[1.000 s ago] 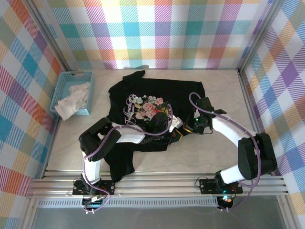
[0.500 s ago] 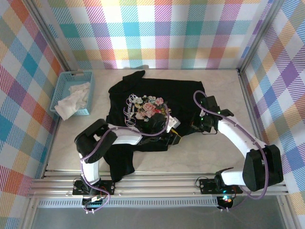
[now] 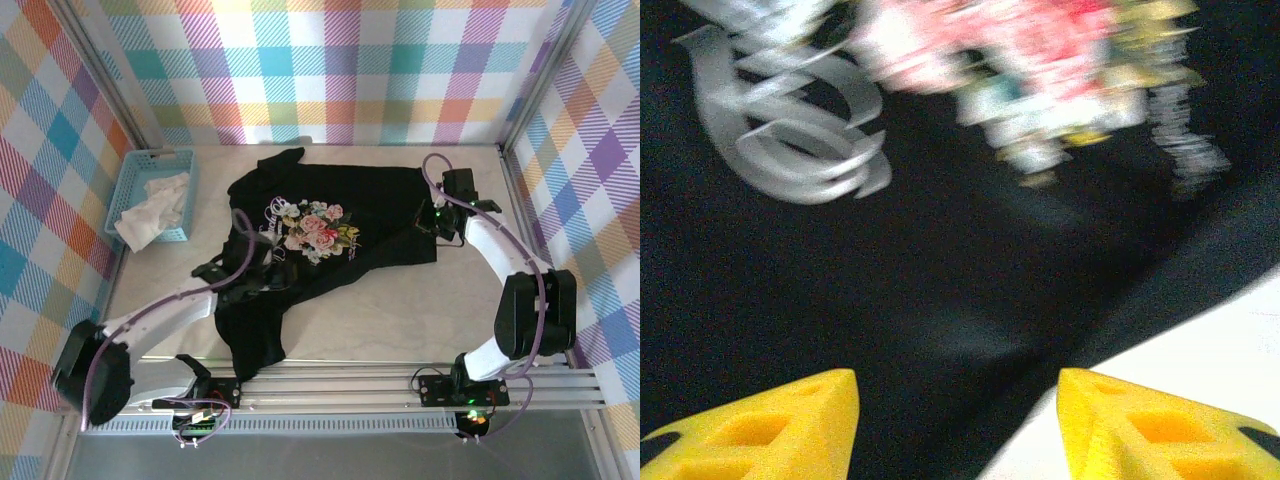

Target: Fold the inside-out t-shirt

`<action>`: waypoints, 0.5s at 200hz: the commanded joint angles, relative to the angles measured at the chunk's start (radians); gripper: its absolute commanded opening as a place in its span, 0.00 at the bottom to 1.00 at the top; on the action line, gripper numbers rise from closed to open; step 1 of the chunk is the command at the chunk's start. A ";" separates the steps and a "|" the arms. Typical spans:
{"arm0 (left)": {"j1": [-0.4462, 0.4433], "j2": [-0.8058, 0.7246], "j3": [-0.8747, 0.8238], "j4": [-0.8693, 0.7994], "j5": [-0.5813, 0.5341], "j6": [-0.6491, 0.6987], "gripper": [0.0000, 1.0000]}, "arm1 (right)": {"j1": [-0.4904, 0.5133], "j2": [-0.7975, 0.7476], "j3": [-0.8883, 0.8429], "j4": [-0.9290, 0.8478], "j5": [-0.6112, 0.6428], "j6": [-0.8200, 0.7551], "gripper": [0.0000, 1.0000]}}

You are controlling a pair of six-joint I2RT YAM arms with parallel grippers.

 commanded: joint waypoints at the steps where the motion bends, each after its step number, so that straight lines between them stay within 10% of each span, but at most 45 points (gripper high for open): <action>1: 0.034 -0.084 -0.043 -0.308 -0.137 -0.089 0.59 | -0.030 0.015 0.045 0.021 0.010 -0.057 0.00; 100: 0.122 0.515 0.218 0.154 0.168 -0.005 0.62 | -0.232 0.103 0.200 -0.036 0.050 -0.141 0.00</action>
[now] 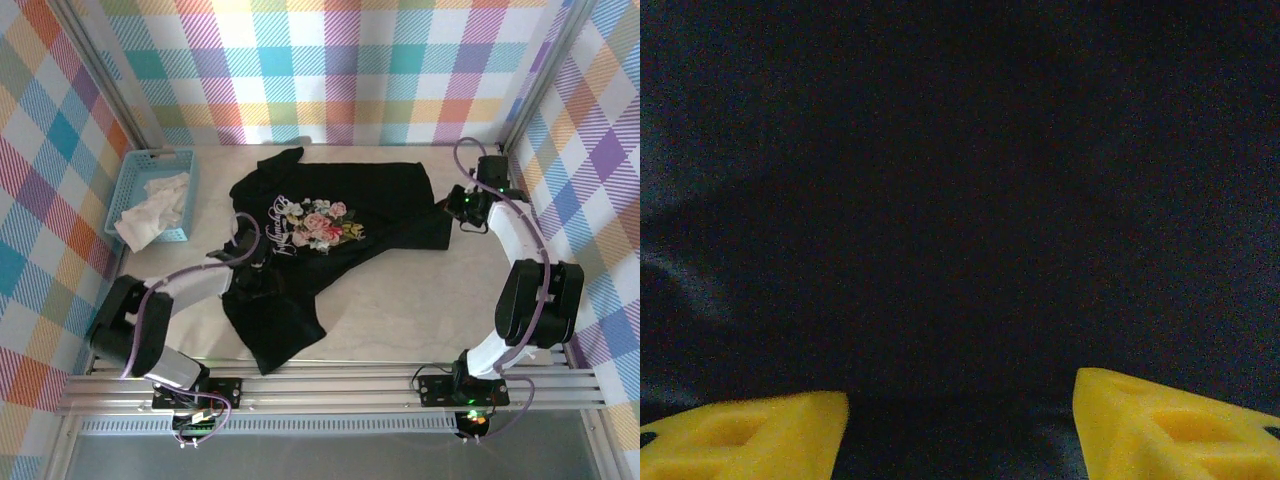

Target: Fold the inside-out t-shirt

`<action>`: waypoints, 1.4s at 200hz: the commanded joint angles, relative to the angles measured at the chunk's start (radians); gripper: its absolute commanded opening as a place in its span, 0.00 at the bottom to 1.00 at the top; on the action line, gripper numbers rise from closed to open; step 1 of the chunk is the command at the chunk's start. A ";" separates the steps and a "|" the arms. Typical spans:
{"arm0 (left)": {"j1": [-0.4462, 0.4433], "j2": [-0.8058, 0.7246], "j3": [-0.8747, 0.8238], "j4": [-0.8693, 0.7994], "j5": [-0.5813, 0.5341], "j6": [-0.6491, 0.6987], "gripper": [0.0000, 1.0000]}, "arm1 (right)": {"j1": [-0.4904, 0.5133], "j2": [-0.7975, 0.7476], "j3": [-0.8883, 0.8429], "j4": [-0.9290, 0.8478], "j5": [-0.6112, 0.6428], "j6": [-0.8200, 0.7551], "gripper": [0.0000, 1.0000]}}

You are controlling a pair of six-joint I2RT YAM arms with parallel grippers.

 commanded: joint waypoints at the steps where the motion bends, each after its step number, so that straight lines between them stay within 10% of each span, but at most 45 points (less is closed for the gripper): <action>1: 0.008 0.144 0.125 0.149 0.079 0.043 0.62 | -0.025 0.033 0.073 -0.016 0.037 -0.045 0.00; 41: -0.005 0.193 0.258 0.169 0.096 0.085 0.63 | -0.052 0.085 0.176 -0.078 0.101 -0.080 0.00; 109: -0.074 -0.392 -0.147 -0.213 -0.139 -0.048 0.63 | -0.045 0.007 0.018 -0.018 -0.085 -0.040 0.00; 198: -0.176 -0.375 -0.236 -0.166 0.159 -0.140 0.64 | -0.040 -0.038 -0.016 -0.026 -0.114 -0.054 0.00; 241: -0.198 -0.308 -0.252 -0.117 0.154 -0.137 0.52 | -0.040 -0.038 -0.016 -0.019 -0.130 -0.046 0.00; 280: -0.202 -0.308 -0.246 -0.088 0.129 -0.141 0.13 | -0.039 -0.067 -0.029 -0.020 -0.123 -0.042 0.00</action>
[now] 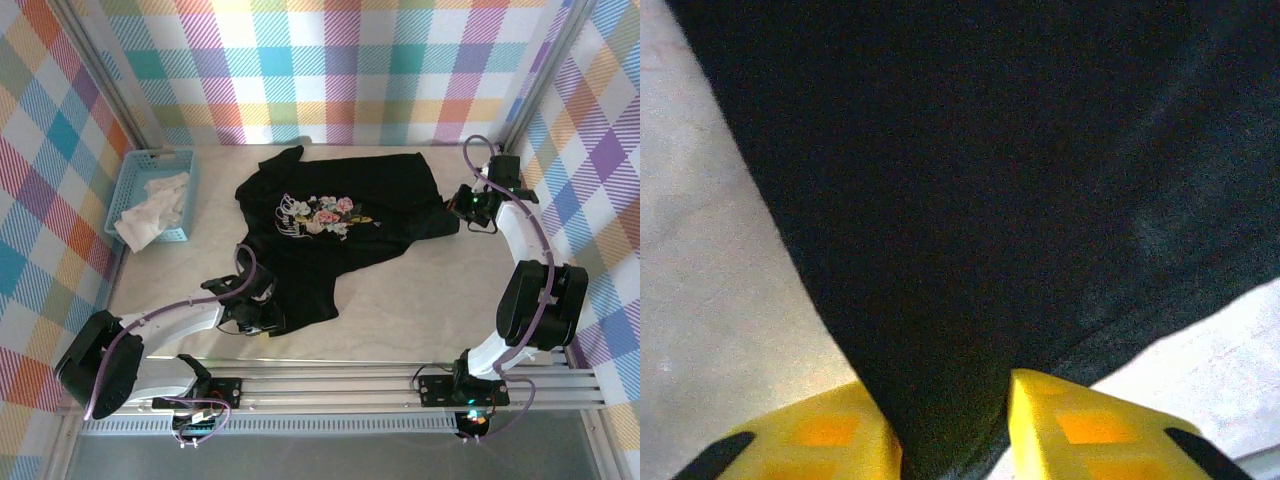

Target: Fold the inside-out t-shirt

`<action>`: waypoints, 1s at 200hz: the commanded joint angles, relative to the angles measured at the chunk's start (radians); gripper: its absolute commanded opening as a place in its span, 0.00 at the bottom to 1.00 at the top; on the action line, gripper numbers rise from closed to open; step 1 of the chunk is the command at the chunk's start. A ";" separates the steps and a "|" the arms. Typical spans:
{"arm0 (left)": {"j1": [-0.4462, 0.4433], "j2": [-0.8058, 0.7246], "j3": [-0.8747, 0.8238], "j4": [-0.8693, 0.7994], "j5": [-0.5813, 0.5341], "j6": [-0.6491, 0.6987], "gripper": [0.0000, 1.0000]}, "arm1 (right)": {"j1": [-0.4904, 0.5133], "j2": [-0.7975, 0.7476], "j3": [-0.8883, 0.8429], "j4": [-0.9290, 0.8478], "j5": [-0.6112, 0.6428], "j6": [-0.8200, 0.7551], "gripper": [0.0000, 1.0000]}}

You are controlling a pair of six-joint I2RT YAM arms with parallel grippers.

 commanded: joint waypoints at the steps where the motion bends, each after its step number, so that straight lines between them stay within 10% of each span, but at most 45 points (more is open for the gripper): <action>1: -0.012 -0.022 -0.001 0.020 -0.021 0.003 0.12 | 0.005 -0.052 -0.022 0.006 -0.016 0.004 0.00; 52: 0.052 -0.349 0.359 -0.066 -0.357 0.182 0.00 | 0.004 -0.188 0.005 0.037 -0.050 0.061 0.00; 109: 0.054 -0.388 1.012 -0.043 -0.656 0.533 0.00 | 0.004 -0.438 0.301 -0.085 0.017 0.077 0.00; 200: 0.092 0.069 1.775 -0.348 -0.793 0.757 0.00 | 0.004 -0.537 0.701 -0.251 0.041 0.061 0.00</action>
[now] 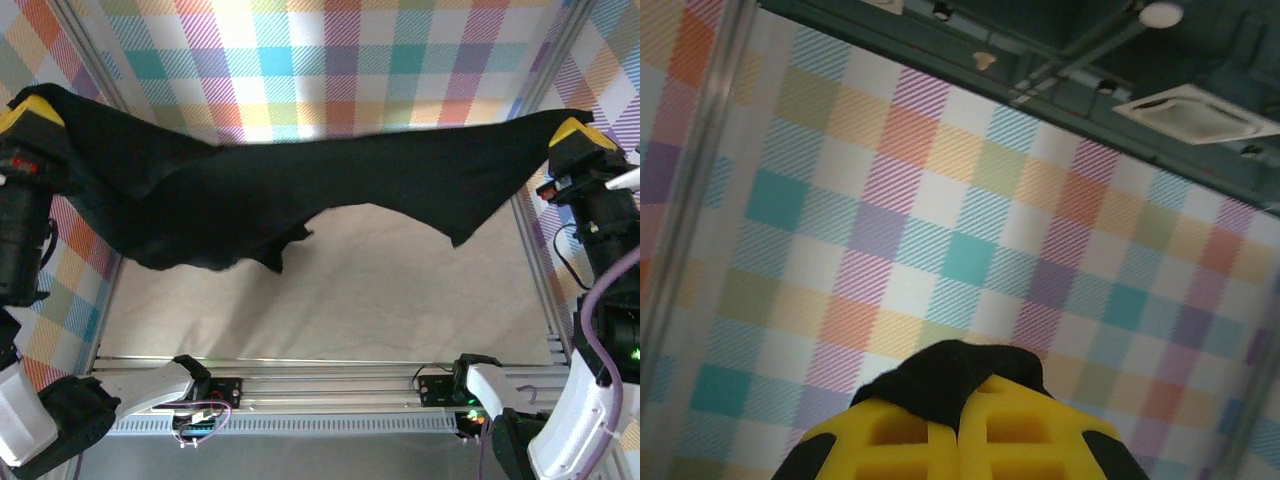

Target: Fold the inside-out t-shirt

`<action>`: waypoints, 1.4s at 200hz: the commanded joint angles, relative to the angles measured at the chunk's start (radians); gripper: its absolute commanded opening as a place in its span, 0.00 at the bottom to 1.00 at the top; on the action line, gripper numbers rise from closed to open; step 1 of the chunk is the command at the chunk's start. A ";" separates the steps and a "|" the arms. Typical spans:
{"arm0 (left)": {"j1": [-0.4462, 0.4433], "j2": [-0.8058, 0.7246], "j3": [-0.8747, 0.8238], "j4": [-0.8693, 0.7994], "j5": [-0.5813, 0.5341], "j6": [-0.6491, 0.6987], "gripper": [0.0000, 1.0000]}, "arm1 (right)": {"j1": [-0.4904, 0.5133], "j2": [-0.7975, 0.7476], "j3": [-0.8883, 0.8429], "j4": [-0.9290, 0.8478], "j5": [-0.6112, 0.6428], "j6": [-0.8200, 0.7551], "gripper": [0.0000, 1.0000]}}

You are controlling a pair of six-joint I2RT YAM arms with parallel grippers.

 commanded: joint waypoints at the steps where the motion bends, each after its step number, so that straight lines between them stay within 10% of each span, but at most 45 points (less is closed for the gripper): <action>1: 0.043 0.205 0.040 -0.144 -0.035 0.068 0.00 | 0.002 0.097 -0.036 -0.073 -0.019 -0.001 0.00; 39: 0.301 0.437 0.167 -0.162 0.199 -0.037 0.00 | 0.002 0.246 -0.078 0.036 -0.047 0.001 0.00; 81: 0.369 0.643 0.451 -0.203 0.295 -0.045 0.00 | 0.002 0.418 0.050 0.049 -0.080 -0.013 0.00; 223: 0.377 0.066 0.239 -0.100 0.420 -0.063 0.00 | 0.002 0.124 0.213 -0.140 -0.073 -0.069 0.00; 280: 0.376 0.163 0.365 -0.109 0.376 -0.028 0.00 | 0.002 0.120 0.341 -0.174 -0.047 -0.072 0.00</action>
